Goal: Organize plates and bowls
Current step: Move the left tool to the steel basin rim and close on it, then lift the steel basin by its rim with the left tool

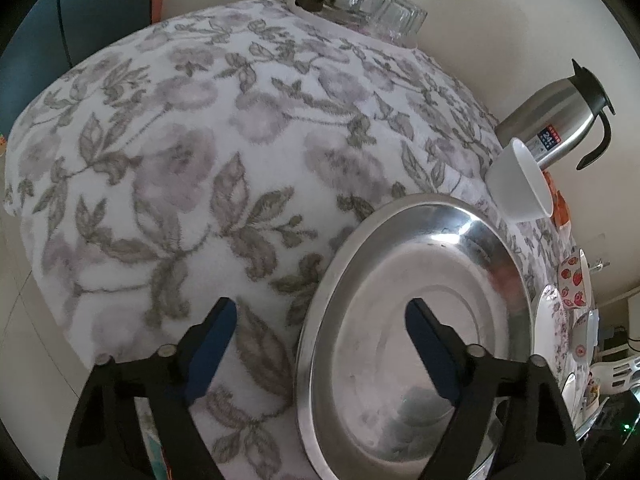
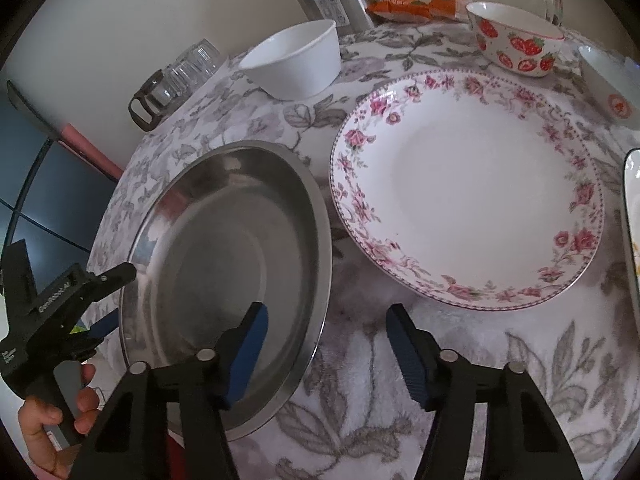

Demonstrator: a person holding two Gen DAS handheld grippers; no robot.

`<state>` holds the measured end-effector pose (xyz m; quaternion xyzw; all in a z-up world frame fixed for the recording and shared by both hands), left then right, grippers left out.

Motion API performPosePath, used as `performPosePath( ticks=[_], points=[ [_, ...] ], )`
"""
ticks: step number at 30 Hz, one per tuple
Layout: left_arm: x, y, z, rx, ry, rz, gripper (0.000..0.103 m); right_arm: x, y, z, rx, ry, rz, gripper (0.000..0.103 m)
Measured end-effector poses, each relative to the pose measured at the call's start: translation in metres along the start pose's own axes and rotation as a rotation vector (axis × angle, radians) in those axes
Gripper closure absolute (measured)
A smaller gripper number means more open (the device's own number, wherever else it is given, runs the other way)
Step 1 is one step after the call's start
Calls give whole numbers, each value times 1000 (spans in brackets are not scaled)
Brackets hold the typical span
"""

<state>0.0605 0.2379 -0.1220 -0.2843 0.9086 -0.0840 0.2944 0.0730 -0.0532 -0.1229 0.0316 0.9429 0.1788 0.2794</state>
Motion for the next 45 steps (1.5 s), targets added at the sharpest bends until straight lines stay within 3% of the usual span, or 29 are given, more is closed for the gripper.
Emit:
performPosePath(
  ticks=[3, 10, 12, 14, 17, 35, 45],
  points=[
    [2, 1, 6, 9, 22, -7, 39, -1, -1, 2, 4, -4, 4, 54],
    [2, -1, 9, 1, 22, 11, 59, -3, -4, 4, 6, -2, 19, 70],
    [1, -1, 10, 5, 22, 9, 73, -2, -2, 3, -1, -3, 9, 75],
    [1, 0, 11, 9, 27, 4, 81, -2, 2, 1, -4, -6, -9, 81],
    [2, 0, 10, 17, 21, 4, 82, -2, 6, 0, -14, -12, -32, 90],
    [-3, -8, -22, 27, -44, 41, 88, -8, 8, -17, -63, -48, -16, 90],
    [-17, -23, -58, 51, -123, 56, 88, -21, 15, -47, -107, -133, -40, 90]
  ],
)
Point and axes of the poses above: each gripper's, at about its wrist camera, not at the fingertips, and z roughly the way its jaws point, y to its left, x to its underside, the point moved 3 cm from there along z, roughly the way its jaws point, and after that the axes turned 11 degrees about -y, right-handed, at the moved point
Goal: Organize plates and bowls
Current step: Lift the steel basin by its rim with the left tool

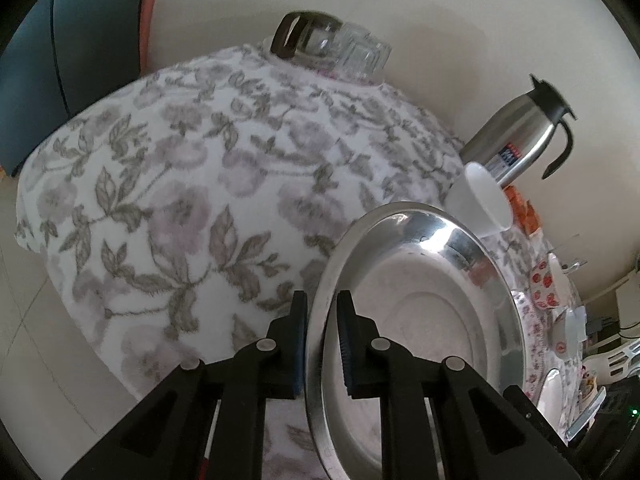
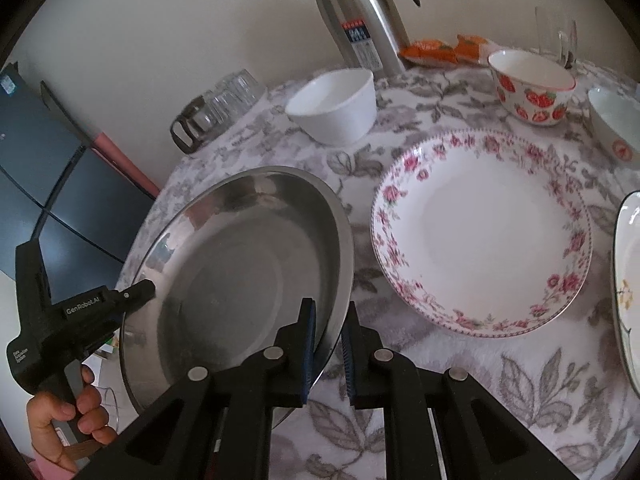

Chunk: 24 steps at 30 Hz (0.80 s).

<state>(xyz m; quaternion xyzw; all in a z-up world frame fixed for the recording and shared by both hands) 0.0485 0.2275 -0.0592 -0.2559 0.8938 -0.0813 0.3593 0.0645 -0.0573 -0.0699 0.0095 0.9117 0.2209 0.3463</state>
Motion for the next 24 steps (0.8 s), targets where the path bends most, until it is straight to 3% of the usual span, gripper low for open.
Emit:
performPosePath(
  ticks=[10, 24],
  points=[
    [-20, -68, -32, 76, -68, 66, 88, -31, -25, -41, 54, -129, -14, 89],
    [15, -195, -9, 184, 21, 151, 88, -53, -131, -87, 237, -220, 123, 89]
  ],
)
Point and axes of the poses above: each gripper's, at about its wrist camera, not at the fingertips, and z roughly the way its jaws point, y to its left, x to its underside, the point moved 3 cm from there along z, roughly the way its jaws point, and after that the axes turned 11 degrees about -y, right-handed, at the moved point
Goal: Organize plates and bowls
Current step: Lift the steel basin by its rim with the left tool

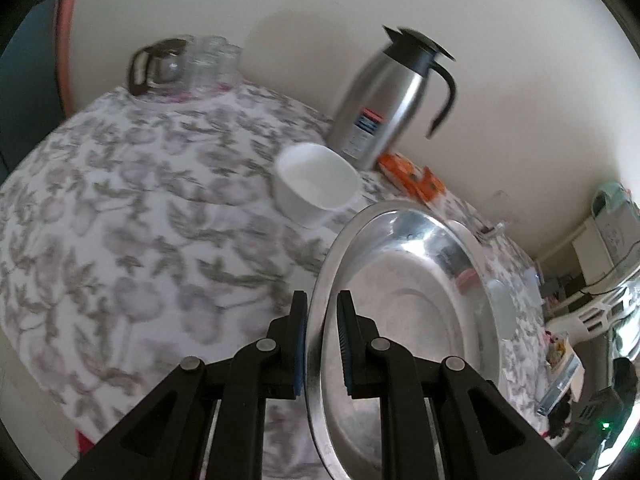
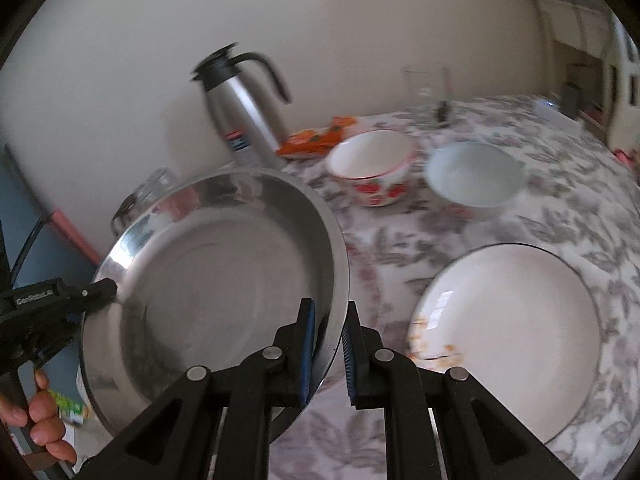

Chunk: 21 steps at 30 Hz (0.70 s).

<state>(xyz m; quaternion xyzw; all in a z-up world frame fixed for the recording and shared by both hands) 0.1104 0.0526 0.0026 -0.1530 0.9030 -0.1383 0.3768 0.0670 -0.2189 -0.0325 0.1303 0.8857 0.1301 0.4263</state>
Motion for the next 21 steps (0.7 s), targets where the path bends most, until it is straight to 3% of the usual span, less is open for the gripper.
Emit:
performPosePath(
  ticks=[9, 21],
  points=[
    [18, -44, 33, 76, 72, 39, 88, -3, -51, 7, 80, 15, 93, 89],
    [17, -19, 69, 92, 118, -48, 88, 5, -46, 36, 86, 40, 75, 89]
  ],
)
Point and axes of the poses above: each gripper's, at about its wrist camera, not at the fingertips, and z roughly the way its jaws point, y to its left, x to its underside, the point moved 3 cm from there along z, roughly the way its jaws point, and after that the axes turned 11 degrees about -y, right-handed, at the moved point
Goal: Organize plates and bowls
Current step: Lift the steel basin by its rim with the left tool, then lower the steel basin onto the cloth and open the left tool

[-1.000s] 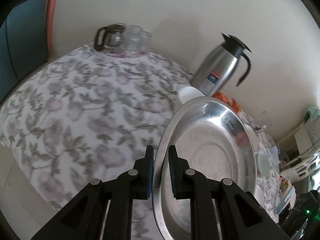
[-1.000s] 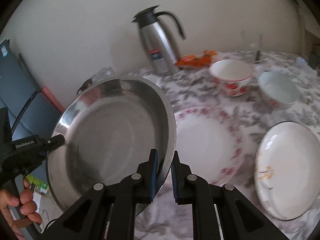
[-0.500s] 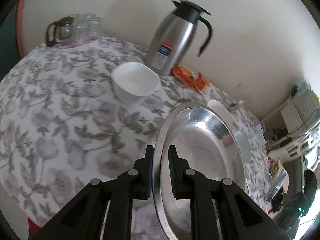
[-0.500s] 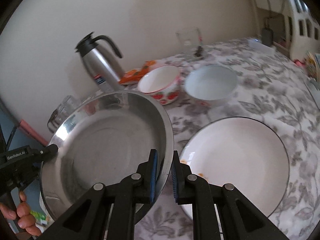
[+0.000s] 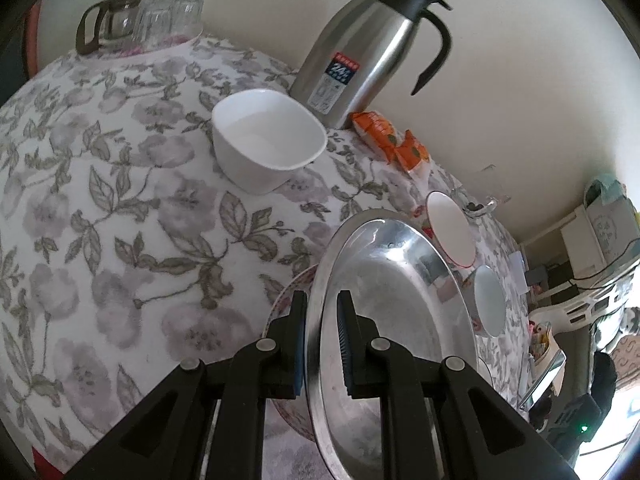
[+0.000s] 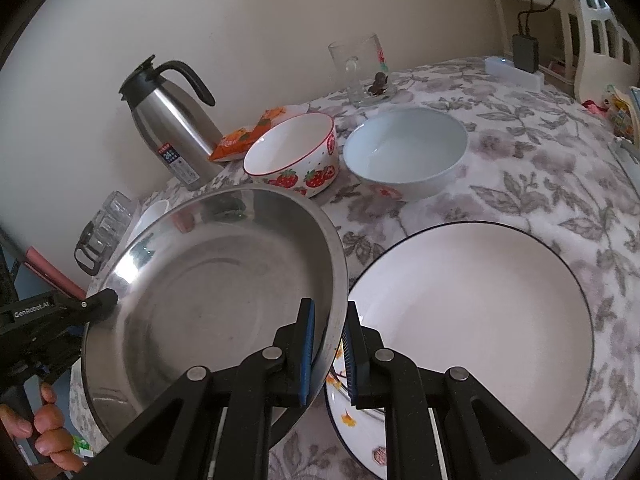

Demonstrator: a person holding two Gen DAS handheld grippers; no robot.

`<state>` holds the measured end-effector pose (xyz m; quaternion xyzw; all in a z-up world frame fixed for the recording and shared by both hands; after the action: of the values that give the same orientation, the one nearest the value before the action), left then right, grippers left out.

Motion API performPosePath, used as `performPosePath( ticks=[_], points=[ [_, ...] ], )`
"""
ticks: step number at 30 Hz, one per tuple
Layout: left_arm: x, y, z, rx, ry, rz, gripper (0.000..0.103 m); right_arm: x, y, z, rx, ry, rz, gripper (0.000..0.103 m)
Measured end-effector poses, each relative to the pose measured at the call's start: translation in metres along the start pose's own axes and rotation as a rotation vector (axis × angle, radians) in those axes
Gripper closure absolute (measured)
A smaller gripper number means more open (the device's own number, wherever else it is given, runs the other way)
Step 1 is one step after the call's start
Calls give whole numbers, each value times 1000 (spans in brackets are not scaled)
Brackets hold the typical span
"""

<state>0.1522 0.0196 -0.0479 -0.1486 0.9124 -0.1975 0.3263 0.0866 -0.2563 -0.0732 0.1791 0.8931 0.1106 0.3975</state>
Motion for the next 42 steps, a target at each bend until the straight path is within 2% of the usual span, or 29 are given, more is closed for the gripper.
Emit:
performPosePath(
  ticks=[3, 14, 21, 42],
  points=[
    [-1, 3, 3, 2, -3, -2, 88, 2, 3, 7, 7, 8, -15, 89],
    [3, 22, 21, -69, 11, -3, 88, 3, 17, 19, 30, 1, -98, 89],
    [11, 36, 29, -121, 63, -20, 88, 6, 24, 19, 32, 5, -147, 89],
    [15, 38, 30, -143, 89, -26, 87, 9, 24, 19, 30, 25, -152, 89]
  ],
)
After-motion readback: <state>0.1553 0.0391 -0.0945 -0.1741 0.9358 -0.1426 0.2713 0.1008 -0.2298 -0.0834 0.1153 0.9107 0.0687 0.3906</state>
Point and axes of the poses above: each gripper's, at about its wrist camera, not at the fingertips, and z roughly the way its jaws point, y to its left, x to its underside, the point moved 3 cm from there along z, roughly the way its jaws point, and after that the axes turned 11 degrees about -y, right-handed, at the moved point
